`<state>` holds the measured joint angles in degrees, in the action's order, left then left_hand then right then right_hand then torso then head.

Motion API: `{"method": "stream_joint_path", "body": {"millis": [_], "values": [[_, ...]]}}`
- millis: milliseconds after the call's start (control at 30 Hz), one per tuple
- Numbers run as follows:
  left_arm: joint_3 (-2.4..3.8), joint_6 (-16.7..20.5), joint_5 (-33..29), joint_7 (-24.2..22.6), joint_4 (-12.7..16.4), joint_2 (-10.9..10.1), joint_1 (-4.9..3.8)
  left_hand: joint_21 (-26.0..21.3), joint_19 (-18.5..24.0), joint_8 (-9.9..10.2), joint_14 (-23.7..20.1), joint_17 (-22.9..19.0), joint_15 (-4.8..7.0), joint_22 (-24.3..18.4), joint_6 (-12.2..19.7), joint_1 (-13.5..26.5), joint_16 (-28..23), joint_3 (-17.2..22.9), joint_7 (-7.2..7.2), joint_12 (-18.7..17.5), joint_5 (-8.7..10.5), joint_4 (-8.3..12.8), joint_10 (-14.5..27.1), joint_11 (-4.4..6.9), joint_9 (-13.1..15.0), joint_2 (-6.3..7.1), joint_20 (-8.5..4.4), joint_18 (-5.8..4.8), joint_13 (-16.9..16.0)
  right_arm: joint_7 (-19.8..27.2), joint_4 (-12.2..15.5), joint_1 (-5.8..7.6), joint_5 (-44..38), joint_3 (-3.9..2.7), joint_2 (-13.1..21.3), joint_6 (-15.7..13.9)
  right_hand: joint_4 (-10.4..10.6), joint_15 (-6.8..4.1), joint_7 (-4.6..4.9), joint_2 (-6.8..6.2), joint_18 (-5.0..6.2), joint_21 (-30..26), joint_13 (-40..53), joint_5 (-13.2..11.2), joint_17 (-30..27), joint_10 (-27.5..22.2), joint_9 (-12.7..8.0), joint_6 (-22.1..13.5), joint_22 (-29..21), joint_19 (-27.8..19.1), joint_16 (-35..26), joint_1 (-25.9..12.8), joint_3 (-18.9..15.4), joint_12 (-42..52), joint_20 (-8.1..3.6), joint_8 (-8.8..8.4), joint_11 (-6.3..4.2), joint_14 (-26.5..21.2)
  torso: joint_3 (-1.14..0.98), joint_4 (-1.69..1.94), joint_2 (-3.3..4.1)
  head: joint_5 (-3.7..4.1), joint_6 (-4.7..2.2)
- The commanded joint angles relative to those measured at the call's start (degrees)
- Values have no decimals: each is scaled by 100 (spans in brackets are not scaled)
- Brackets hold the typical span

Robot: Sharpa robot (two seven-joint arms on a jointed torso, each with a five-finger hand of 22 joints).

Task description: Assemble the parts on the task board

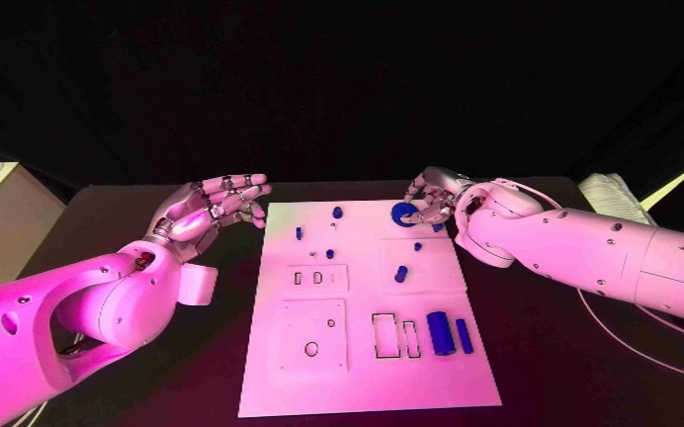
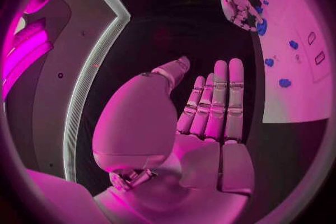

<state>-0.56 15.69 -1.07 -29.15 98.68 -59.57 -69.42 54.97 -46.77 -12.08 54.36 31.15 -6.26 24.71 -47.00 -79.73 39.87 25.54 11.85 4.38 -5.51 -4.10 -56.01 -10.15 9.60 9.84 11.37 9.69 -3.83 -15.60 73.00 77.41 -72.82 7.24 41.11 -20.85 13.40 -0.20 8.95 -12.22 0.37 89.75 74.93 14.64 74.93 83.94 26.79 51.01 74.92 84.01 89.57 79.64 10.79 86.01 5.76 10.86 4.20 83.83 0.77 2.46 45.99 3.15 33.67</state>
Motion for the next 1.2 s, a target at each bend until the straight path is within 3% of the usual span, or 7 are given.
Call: {"method": "stream_joint_path", "body": {"millis": [33, 300, 467, 867, 1000, 1100, 1200], "values": [[4, -114, 4, -15, 11, 12, -6, 21, 37, 25, -45, 5, 10, 5, 44, -1, 21, 43, 173, -25, 8, -6, 21, -3, -7, -36, 18, 79, -3, -42, -27, -6, -32, 2, -29, 93, 23, 32, -3, 12, -37, 25, 1113, 10, 1484, 255, 9, 55, 1508, 599, 35, 69, 30, 44, 37, 45, 3, 612, 0, 2, -5, -2, 4], [4, -108, 4, -9, 13, 2, -6, 37, 49, 29, -48, 4, 8, 13, 51, 4, 30, 51, 175, -29, 7, -5, 34, -6, -9, -40, 20, 79, -2, -94, -55, -16, -162, 7, -48, 110, -13, 4, -33, 100, -37, 25, 1136, -94, 1504, 269, -5, 218, 1508, 599, 42, 282, 333, 58, 17, 90, -34, 616, 0, 2, 0, -4, 9], [4, -106, 4, -6, 12, 0, -6, 37, 49, 29, -48, 4, 8, 13, 51, 4, 30, 51, 175, -29, 7, -5, 34, -6, -9, -40, 20, 79, -2, -127, -43, -22, -299, 11, -42, 170, -60, -28, -75, -30, -37, 25, 1141, 261, 1506, 267, -46, 372, 1508, 599, 43, 348, 766, 53, -13, 110, -67, 617, -3, -4, -3, -9, 11], [4, -107, 5, 7, 15, -6, -6, 45, 55, 30, -51, 2, 7, 18, 53, 8, 35, 55, 177, -29, 7, -5, 39, -7, -10, -42, 21, 79, -2, -186, 5, -41, -514, 20, -42, 260, -49, -26, -64, -167, -37, 25, 1113, 242, 1507, 239, -76, 348, 1508, 599, 43, 247, 894, 21, -18, 78, -62, 617, -3, -2, 1, -4, 5], [4, -108, 5, 11, 18, -6, -6, 45, 55, 30, -51, 2, 7, 18, 53, 8, 35, 55, 177, -29, 7, -5, 39, -7, -10, -42, 21, 79, -2, -148, 44, -49, -603, 21, -41, 83, -54, -22, -63, -176, -37, 25, 1128, 328, 1507, 252, -81, 359, 1508, 599, 43, 237, 977, 33, -15, 79, -60, 617, -3, -4, -1, -3, 2], [4, -108, 5, 13, 20, -6, -6, 45, 55, 30, -51, 2, 7, 18, 53, 8, 35, 55, 177, -29, 7, -5, 39, -7, -10, -42, 21, 79, -2, -89, 93, -53, -688, 22, -36, -170, -88, -47, -99, -209, -37, 25, 1188, 670, 1507, 311, -73, 474, 1508, 599, 43, 198, 1209, 89, -32, 132, -93, 617, -4, -7, -2, 1, -1], [4, -107, 5, 14, 21, -6, -7, 45, 55, 30, -51, 2, 7, 18, 53, 8, 35, 55, 177, -29, 7, -5, 39, -7, -10, -42, 21, 79, -2, -31, 172, -55, -849, 21, -26, -470, -106, -65, -125, -215, -37, 25, 1205, 793, 1507, 327, -60, 543, 1508, 599, 43, 154, 1322, 103, -45, 172, -113, 617, -1, -3, -2, 7, -11]]}}
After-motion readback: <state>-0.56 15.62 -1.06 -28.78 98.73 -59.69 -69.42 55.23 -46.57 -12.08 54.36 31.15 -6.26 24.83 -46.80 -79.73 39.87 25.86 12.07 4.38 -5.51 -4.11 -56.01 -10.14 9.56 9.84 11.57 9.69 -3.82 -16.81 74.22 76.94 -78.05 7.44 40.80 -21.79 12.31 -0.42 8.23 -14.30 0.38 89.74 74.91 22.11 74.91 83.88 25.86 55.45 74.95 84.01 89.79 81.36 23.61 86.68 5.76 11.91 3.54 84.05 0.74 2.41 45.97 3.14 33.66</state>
